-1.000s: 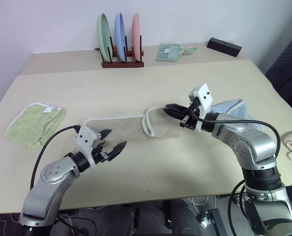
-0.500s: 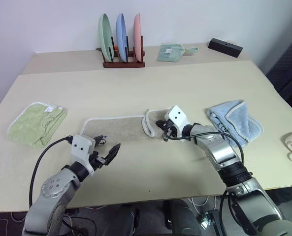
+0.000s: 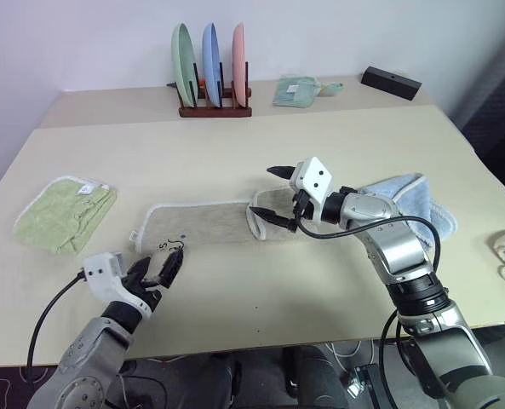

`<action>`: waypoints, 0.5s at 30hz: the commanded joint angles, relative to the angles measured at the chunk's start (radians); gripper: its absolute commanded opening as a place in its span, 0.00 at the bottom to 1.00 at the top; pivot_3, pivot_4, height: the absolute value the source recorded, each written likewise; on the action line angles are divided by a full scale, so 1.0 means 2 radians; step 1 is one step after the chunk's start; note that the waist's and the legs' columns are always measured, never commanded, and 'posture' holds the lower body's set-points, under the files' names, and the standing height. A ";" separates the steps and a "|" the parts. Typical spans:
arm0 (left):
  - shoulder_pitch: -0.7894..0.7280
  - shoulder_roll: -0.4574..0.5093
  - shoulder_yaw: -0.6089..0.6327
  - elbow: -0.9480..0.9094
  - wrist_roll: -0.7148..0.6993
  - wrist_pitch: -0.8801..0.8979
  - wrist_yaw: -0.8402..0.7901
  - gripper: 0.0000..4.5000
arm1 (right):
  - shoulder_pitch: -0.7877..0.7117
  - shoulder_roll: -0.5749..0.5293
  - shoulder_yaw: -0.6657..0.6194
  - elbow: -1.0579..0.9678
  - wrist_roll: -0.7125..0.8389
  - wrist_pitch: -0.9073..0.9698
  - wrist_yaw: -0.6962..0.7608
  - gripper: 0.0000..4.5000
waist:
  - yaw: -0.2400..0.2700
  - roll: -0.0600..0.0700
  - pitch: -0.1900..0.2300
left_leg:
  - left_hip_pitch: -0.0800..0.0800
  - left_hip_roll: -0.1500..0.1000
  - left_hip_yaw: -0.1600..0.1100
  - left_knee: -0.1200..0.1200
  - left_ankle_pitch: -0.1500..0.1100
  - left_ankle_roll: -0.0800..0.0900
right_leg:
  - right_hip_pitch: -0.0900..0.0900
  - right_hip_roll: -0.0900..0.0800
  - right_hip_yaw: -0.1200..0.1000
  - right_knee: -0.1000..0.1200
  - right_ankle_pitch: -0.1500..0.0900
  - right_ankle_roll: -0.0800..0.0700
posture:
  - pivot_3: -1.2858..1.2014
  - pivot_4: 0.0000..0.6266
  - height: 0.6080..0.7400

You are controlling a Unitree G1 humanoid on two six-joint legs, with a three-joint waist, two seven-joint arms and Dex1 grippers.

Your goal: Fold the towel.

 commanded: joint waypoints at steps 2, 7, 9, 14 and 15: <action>-0.051 0.004 0.039 0.048 -0.111 0.007 0.109 1.00 | 0.000 0.006 0.003 -0.016 -0.009 -0.021 0.000 0.99 | 0.000 0.000 0.000 | 0.000 0.000 0.000 0.000 0.000 -0.001 | 0.000 0.000 0.000 0.000 0.000 0.000 | 0.52 0.24 0.90; -0.104 0.028 0.026 0.100 -0.160 0.019 0.146 1.00 | 0.004 0.015 0.005 -0.030 -0.009 -0.019 -0.005 0.99 | 0.000 0.000 0.000 | 0.000 0.000 0.000 0.000 0.000 -0.001 | 0.000 0.000 0.000 0.001 0.000 0.000 | 0.52 0.24 0.90; -0.119 0.031 0.020 0.114 -0.169 0.018 0.156 0.89 | 0.009 0.016 0.005 -0.035 -0.012 -0.019 -0.006 1.00 | 0.001 0.000 0.000 | 0.000 0.000 0.000 0.000 0.000 -0.001 | 0.000 0.000 0.000 0.001 0.000 0.000 | 0.52 0.24 0.90; -0.141 0.040 0.013 0.129 -0.174 0.011 0.160 0.40 | 0.022 0.014 0.005 -0.050 -0.017 -0.015 -0.012 1.00 | 0.000 0.000 0.000 | 0.000 0.000 0.000 0.000 0.000 -0.001 | 0.000 0.000 0.000 0.001 0.000 0.000 | 0.52 0.24 0.90; -0.143 0.039 0.014 0.130 -0.177 0.008 0.162 0.29 | 0.025 0.013 0.005 -0.054 -0.018 -0.014 -0.013 1.00 | -0.001 0.000 0.000 | 0.000 0.000 0.000 0.000 0.000 -0.001 | 0.000 0.000 0.000 0.001 0.000 0.000 | 0.52 0.24 0.90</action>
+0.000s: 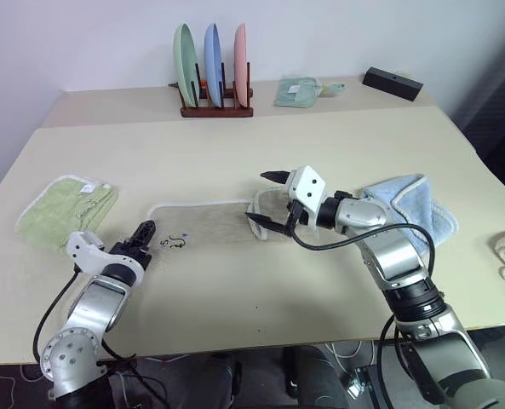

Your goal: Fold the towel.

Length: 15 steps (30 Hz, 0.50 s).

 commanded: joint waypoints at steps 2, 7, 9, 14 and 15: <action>-0.009 0.008 -0.003 -0.009 -0.014 -0.014 -0.003 0.05 | 0.009 -0.001 0.000 -0.039 -0.005 0.000 -0.007 1.00 | -0.001 0.000 0.000 | 0.000 0.000 0.000 0.000 0.000 0.000 | 0.000 0.000 0.000 0.000 0.000 0.000 | 0.52 0.24 0.90; -0.006 0.054 0.009 -0.048 0.033 -0.049 -0.066 0.01 | 0.024 -0.004 -0.002 -0.054 -0.009 0.009 -0.009 1.00 | -0.001 0.000 0.000 | 0.000 0.000 0.000 0.000 0.000 0.000 | -0.001 0.000 0.000 0.000 0.000 0.000 | 0.52 0.24 0.90; -0.002 0.095 0.017 -0.057 0.052 -0.052 -0.097 0.01 | 0.030 -0.007 -0.006 -0.057 -0.009 0.014 -0.009 1.00 | -0.001 0.000 0.000 | 0.000 0.000 0.000 0.000 0.000 0.000 | 0.000 0.000 0.000 0.000 0.000 0.000 | 0.52 0.24 0.90; -0.002 0.215 0.011 -0.073 0.111 -0.044 -0.207 0.01 | 0.041 -0.021 -0.013 -0.045 -0.013 0.011 -0.009 1.00 | -0.001 0.000 0.000 | 0.000 0.000 0.000 0.000 0.000 0.000 | -0.001 0.000 0.000 0.000 0.000 0.000 | 0.52 0.24 0.90; -0.002 0.226 0.003 -0.075 0.121 -0.044 -0.220 0.01 | 0.042 -0.022 -0.012 -0.043 -0.014 0.009 -0.010 1.00 | -0.001 0.000 0.000 | 0.000 0.000 0.000 0.000 0.000 0.000 | 0.000 0.000 0.000 0.000 0.000 0.000 | 0.52 0.24 0.90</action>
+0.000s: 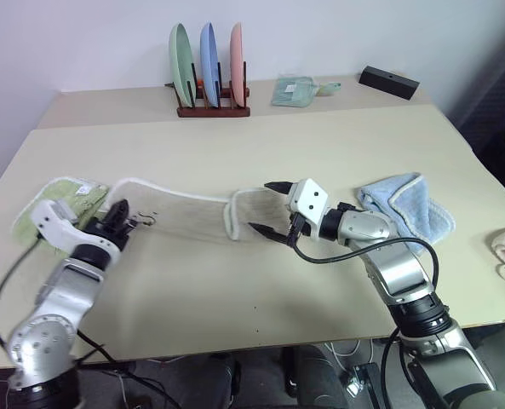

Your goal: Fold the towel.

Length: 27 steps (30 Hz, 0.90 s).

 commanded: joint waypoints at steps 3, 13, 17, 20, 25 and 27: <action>-0.016 0.059 -0.058 -0.044 0.059 0.006 -0.105 0.01 | -0.005 0.000 -0.010 0.000 -0.003 -0.012 -0.005 1.00 | 0.000 0.000 0.000 | 0.000 0.000 0.000 0.000 0.000 0.000 | 0.000 0.000 0.000 0.000 0.000 0.000 | 0.52 0.24 0.90; -0.225 0.028 -0.354 0.002 0.194 0.082 -0.233 0.01 | -0.008 0.028 -0.049 0.031 0.014 0.016 -0.055 1.00 | -0.009 -0.001 0.000 | 0.000 0.000 0.000 0.000 0.000 0.000 | 0.000 0.000 0.000 -0.001 0.000 0.000 | 0.52 0.24 0.90; -0.242 0.016 -0.389 0.034 0.244 0.099 -0.243 0.01 | 0.000 0.026 -0.059 0.031 0.005 0.017 -0.070 1.00 | -0.015 -0.001 0.000 | -0.001 0.000 0.001 -0.001 0.000 0.000 | -0.002 0.000 0.001 0.000 0.000 0.000 | 0.52 0.24 0.90; -0.242 0.003 -0.379 0.043 0.256 0.107 -0.243 0.01 | 0.008 0.022 -0.063 0.025 0.005 0.020 -0.075 1.00 | -0.012 -0.001 0.000 | -0.001 0.000 0.001 -0.001 0.000 0.000 | -0.002 0.000 0.001 0.000 0.000 0.000 | 0.52 0.24 0.90; -0.236 -0.010 -0.368 0.043 0.275 0.113 -0.246 0.01 | 0.013 0.022 -0.061 0.024 0.004 0.018 -0.079 1.00 | -0.011 -0.001 0.000 | -0.001 0.000 0.001 -0.001 0.000 0.000 | -0.002 0.000 0.001 0.000 0.000 0.000 | 0.52 0.24 0.90; -0.230 -0.021 -0.354 0.039 0.270 0.113 -0.245 0.15 | 0.013 0.023 -0.059 0.026 0.003 0.017 -0.080 1.00 | -0.011 -0.001 0.000 | -0.001 0.000 0.001 -0.001 0.000 0.000 | -0.002 0.000 0.001 0.000 0.000 0.000 | 0.52 0.24 0.90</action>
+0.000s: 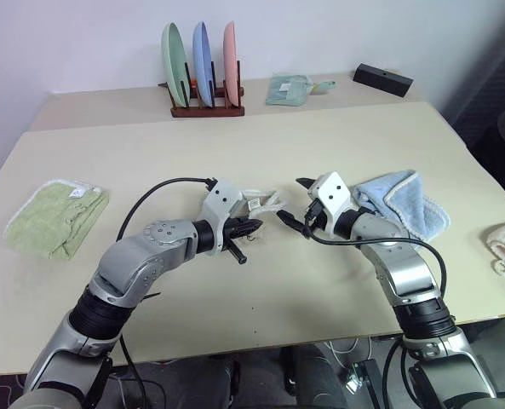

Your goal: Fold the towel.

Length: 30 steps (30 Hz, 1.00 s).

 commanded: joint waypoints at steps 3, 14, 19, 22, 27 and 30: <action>0.009 -0.023 0.049 -0.025 -0.007 -0.004 -0.005 0.43 | -0.006 0.000 -0.004 -0.008 -0.003 -0.006 -0.006 1.00 | 0.000 0.000 0.000 | 0.000 0.000 0.000 0.000 0.000 0.000 | 0.000 0.000 0.000 0.000 0.000 0.000 | 0.52 0.24 0.90; 0.065 0.007 0.236 -0.029 -0.024 -0.035 0.000 0.68 | -0.013 -0.123 -0.021 0.057 -0.058 -0.035 0.024 0.46 | 0.000 0.000 0.000 | 0.000 0.000 0.000 0.000 0.000 0.000 | 0.000 0.000 0.000 0.000 0.000 0.000 | 0.52 0.24 0.90; 0.089 0.019 0.245 -0.029 -0.013 -0.049 -0.011 0.22 | -0.050 -0.099 -0.039 0.043 -0.012 -0.019 0.032 0.00 | -0.001 0.000 0.000 | 0.000 0.000 0.000 0.000 0.000 0.000 | 0.000 0.000 0.000 0.000 0.000 0.000 | 0.52 0.24 0.90; 0.080 0.005 0.208 -0.035 -0.010 -0.042 -0.019 0.01 | -0.074 -0.037 -0.039 -0.012 0.062 0.039 0.049 0.00 | -0.001 0.000 0.000 | 0.000 0.000 0.000 0.000 0.000 0.000 | 0.000 0.000 0.000 0.000 0.000 0.000 | 0.52 0.24 0.90; 0.088 -0.015 0.146 -0.013 0.025 -0.055 -0.028 0.01 | -0.091 0.032 0.011 -0.006 0.064 0.090 0.033 0.00 | 0.002 -0.001 -0.001 | 0.000 0.000 0.000 0.000 0.000 0.000 | 0.001 0.000 0.000 0.000 0.000 0.000 | 0.52 0.24 0.90; 0.096 -0.017 0.115 0.011 0.061 -0.078 -0.036 0.01 | -0.079 0.043 0.050 0.019 0.038 0.093 0.028 0.00 | 0.002 -0.001 -0.001 | 0.000 0.000 0.000 0.000 0.000 0.000 | 0.001 0.000 0.000 0.000 0.000 0.000 | 0.52 0.24 0.90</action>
